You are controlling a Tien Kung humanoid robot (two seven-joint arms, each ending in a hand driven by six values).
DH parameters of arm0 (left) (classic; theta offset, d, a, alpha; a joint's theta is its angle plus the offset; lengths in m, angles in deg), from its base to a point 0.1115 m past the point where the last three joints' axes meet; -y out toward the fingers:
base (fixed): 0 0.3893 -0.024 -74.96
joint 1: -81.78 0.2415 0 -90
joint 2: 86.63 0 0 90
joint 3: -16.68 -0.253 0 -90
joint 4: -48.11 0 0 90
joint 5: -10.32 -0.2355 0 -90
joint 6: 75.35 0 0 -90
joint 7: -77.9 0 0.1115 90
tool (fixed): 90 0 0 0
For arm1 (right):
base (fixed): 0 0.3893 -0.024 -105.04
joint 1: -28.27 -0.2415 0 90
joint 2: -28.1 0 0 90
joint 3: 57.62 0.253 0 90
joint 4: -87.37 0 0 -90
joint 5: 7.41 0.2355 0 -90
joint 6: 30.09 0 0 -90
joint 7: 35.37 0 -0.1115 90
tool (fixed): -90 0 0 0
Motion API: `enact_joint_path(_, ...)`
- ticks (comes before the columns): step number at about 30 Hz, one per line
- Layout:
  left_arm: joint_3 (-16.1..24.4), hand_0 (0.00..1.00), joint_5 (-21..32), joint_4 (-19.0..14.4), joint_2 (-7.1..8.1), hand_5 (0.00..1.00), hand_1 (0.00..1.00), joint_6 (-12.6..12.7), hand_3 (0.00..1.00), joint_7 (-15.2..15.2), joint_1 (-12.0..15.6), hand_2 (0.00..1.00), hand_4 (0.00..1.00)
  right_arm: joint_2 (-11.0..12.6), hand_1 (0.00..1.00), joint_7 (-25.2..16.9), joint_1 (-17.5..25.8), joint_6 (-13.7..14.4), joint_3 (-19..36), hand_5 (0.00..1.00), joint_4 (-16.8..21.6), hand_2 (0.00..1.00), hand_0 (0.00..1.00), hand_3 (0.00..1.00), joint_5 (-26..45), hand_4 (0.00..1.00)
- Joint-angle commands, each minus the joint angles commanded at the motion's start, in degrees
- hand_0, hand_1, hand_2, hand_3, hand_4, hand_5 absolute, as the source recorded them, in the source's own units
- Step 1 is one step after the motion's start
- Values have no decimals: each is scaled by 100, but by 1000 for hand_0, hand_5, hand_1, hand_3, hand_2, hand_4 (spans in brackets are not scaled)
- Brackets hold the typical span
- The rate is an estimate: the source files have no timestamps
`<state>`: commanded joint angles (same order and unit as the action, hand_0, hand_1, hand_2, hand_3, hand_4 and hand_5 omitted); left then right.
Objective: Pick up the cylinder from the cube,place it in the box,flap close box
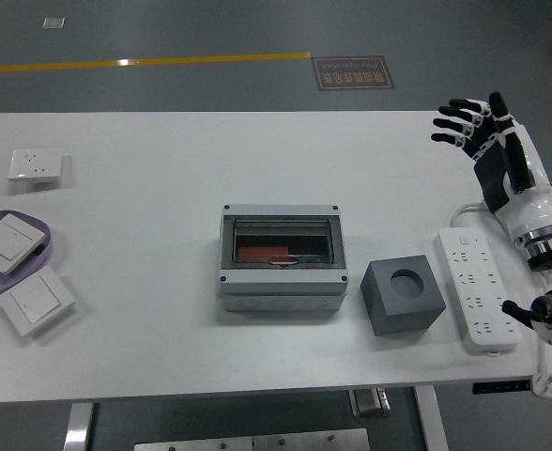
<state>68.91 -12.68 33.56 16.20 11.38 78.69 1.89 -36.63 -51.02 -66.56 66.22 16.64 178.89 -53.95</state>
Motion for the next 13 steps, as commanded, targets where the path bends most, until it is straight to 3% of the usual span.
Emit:
enact_joint_path(1,1,616,-1,0,-1,159,655,0,642,0,-1,621,711,0,742,3,0,1,2,297,-1,780,751,913,-9,763)
enact_joint_path(2,3,616,-3,0,-1,159,654,0,641,0,-2,622,710,1,797,7,1,1,4,150,0,831,819,960,-17,691)
enact_joint_path(7,6,616,-8,-3,-6,159,654,1,641,0,-5,622,710,4,797,21,4,29,16,150,10,831,819,960,-70,691)
enact_joint_path(8,6,615,-8,-3,-7,159,654,1,642,0,-5,622,711,3,851,25,4,46,18,98,15,907,879,998,-84,692)
enact_joint_path(13,-3,615,-3,-2,-9,159,654,1,642,-1,-3,622,711,2,851,44,11,155,28,98,40,907,879,998,-161,692)
